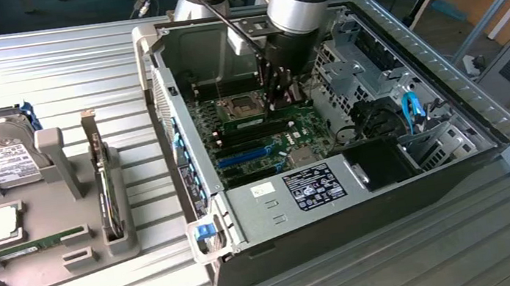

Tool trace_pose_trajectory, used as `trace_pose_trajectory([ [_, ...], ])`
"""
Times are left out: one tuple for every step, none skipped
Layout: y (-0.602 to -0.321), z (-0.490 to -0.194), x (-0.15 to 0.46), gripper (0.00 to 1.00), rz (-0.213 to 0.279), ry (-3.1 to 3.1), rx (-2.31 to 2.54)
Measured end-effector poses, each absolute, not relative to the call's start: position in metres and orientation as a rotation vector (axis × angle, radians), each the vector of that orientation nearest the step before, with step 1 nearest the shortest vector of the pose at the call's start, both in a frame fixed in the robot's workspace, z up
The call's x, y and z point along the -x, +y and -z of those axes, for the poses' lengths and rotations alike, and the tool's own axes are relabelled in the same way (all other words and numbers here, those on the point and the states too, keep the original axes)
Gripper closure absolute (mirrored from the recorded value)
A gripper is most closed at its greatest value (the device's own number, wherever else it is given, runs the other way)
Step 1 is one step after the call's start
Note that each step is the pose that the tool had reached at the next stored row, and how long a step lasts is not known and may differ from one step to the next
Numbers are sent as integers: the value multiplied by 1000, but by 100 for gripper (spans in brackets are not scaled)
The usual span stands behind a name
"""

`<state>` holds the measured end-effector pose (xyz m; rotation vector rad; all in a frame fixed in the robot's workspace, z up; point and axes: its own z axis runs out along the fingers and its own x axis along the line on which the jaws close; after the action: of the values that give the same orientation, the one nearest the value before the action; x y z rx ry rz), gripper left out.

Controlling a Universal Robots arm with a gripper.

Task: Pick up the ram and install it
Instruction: 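Insert the ram into the slot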

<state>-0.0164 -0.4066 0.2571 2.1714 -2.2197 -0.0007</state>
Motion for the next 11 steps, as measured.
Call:
trace_pose_trajectory([
  [-407,-257,16,88,1,-2220,-2171],
  [-407,-257,16,88,1,-2220,-2171],
  [-406,-256,16,88,1,-2220,-2172],
  [-406,-256,16,88,1,-2220,-2172],
  [-406,-256,16,88,1,-2220,-2171],
  [-406,-256,16,88,1,-2220,-2171],
  [-405,-255,16,88,1,-2220,-2171],
  [-405,-254,16,88,1,-2220,-2171],
  [-405,-253,16,88,1,-2220,-2171],
  [-405,-252,16,88,1,-2220,-2171],
  [-405,-251,16,88,1,-2220,-2171],
])
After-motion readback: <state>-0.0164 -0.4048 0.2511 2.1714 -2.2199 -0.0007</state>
